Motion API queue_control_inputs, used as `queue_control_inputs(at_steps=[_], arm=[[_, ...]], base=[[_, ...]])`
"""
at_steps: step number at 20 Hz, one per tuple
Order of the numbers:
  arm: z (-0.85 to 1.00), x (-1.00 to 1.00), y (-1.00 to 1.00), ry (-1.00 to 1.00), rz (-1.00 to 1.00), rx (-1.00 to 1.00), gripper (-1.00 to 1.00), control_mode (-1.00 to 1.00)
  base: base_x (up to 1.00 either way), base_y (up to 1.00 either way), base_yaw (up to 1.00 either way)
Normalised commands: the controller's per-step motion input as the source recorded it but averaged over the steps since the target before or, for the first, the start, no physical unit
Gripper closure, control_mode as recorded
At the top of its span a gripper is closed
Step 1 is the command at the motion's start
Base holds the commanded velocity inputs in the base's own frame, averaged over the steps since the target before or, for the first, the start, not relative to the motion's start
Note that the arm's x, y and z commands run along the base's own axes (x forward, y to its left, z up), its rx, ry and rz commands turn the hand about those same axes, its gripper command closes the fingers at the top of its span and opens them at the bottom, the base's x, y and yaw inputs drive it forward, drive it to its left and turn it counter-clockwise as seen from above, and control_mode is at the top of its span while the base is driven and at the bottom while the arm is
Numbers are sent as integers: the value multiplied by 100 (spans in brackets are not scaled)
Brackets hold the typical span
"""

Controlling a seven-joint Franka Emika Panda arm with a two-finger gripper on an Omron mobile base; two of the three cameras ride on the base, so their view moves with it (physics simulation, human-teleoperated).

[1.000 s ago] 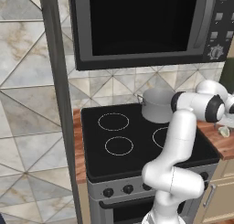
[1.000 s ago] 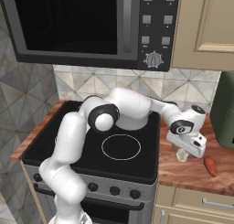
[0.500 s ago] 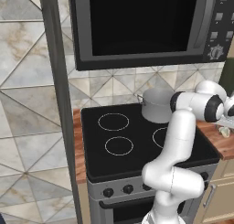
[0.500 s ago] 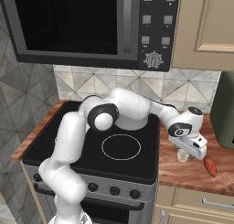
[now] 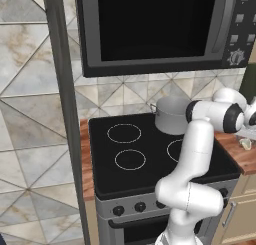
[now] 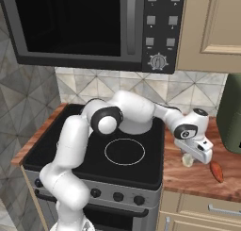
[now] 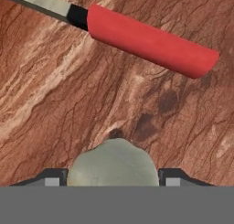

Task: Put the sweet potato and garlic in the pot. Retrieve the spatula and lightly stir the vegetables in the pot.

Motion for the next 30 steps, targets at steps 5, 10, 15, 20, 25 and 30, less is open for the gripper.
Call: queue_control_inputs(at_steps=[5,10,15,20,25,30], arm=[[-13,-22,13,4,-8,0,100,-100],[46,-48,4,-19,0,0,100,-100],[57,-46,18,-5,2,0,100,-100],[53,-21,42,-15,14,-3,100,-100],[34,-22,63,-33,22,-12,100,-100],[25,-13,69,-52,36,-16,100,-100]], base=[[0,0,0],[0,0,0],[0,0,0],[0,0,0],[0,0,0],[0,0,0]])
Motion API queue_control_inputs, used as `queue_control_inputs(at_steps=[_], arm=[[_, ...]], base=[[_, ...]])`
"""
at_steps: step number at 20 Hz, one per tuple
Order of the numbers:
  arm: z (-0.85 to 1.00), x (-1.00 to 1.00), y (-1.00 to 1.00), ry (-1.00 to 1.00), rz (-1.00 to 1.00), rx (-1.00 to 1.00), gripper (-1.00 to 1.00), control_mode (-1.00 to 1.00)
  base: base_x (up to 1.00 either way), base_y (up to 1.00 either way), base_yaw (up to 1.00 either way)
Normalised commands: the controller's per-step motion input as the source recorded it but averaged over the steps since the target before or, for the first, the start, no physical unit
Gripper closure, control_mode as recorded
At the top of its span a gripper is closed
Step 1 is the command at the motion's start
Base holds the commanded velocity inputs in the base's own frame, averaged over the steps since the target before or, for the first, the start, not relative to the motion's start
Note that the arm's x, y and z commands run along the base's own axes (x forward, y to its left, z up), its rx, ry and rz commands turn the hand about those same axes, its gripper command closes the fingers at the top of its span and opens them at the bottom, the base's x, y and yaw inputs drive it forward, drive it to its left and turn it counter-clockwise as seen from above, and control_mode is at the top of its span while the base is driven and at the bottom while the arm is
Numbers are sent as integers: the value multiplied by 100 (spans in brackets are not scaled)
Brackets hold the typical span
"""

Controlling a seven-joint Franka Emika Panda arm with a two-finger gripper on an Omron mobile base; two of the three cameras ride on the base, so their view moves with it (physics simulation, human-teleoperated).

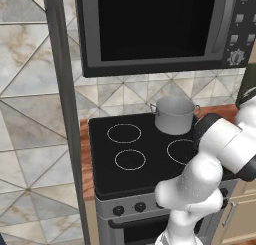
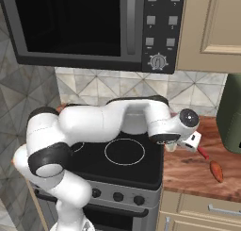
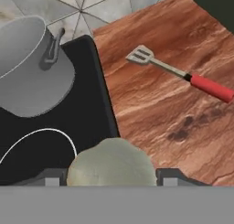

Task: Put the sweet potato and garlic in the pot. Retrieve the spatula and lightly stir the vegetables in the pot.

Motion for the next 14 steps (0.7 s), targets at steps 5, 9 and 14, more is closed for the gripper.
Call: queue_control_inputs(at_steps=[5,9,14], arm=[[39,0,48,-44,26,-10,100,-100],[51,0,42,-18,23,-10,100,-100],[64,-9,21,-12,31,-6,100,-100]], base=[[0,0,0],[0,0,0],[0,0,0]])
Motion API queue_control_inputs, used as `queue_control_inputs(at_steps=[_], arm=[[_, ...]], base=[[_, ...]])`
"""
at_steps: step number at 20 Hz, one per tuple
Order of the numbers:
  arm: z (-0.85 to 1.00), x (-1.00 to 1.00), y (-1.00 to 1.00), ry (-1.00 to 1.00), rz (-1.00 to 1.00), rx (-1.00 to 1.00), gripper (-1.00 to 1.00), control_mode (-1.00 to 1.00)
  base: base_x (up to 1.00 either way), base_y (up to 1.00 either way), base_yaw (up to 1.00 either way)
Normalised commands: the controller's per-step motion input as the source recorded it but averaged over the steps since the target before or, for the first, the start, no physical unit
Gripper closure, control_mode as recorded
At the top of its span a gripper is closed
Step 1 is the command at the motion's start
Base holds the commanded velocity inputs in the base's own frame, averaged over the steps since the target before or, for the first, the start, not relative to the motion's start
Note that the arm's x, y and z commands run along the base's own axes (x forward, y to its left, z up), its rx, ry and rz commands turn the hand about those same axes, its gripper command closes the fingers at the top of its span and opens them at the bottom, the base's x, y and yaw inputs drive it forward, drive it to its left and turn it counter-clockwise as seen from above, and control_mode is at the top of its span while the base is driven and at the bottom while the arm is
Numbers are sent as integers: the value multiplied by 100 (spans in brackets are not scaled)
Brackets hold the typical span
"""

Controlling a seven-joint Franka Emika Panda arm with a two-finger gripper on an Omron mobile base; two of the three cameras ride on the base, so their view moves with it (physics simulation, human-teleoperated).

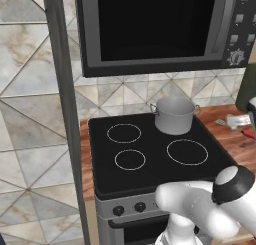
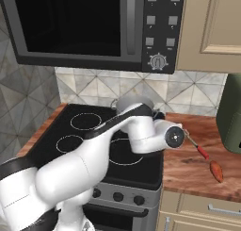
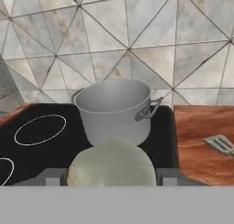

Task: Put the sweet potato and garlic in the pot. Retrieve the spatula and lightly stir the vegetables in the pot.

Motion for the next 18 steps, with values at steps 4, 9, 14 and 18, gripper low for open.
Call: queue_control_inputs(at_steps=[4,9,14,18], arm=[[43,-4,27,-29,31,-11,100,-100],[20,-10,46,-57,15,-13,100,-100],[25,9,30,-27,1,-6,100,-100],[27,26,35,0,0,0,100,-100]], base=[[0,0,0],[0,0,0],[0,0,0],[0,0,0]])
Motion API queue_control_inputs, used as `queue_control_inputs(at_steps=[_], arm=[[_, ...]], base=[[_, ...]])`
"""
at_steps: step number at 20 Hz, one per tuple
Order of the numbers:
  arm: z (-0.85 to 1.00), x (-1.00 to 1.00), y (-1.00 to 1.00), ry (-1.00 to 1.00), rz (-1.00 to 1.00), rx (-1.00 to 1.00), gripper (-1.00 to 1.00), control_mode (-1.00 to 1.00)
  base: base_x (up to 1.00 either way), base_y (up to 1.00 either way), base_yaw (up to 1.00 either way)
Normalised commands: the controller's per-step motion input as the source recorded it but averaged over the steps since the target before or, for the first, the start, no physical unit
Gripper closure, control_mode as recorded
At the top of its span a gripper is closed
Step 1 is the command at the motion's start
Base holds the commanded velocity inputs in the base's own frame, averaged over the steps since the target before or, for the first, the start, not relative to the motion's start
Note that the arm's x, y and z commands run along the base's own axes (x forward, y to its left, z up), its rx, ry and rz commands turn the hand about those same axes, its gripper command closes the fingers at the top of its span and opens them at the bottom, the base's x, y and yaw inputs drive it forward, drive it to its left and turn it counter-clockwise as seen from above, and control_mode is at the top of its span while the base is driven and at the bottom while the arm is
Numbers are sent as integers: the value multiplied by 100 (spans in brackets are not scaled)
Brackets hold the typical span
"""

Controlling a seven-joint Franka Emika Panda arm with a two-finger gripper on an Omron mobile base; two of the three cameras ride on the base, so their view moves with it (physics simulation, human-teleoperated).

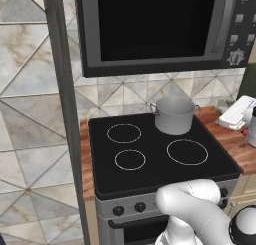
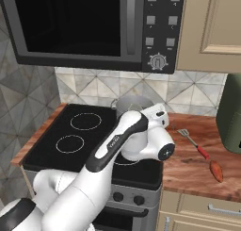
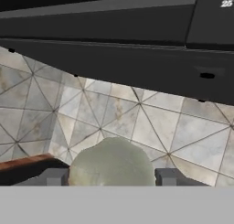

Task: Put the sweet potato and garlic in the pot. Retrieve the spatula and lightly stir the vegetables in the pot.

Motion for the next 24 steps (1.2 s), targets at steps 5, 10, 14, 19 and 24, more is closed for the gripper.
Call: queue_control_inputs(at_steps=[5,10,14,19,24], arm=[[2,39,18,7,0,0,100,-100],[-13,39,28,0,0,0,100,-100],[-5,52,20,0,0,0,100,-100],[-2,48,25,6,0,0,100,-100],[-5,44,12,18,0,0,100,-100]], base=[[0,0,0],[0,0,0],[0,0,0],[0,0,0],[0,0,0]])
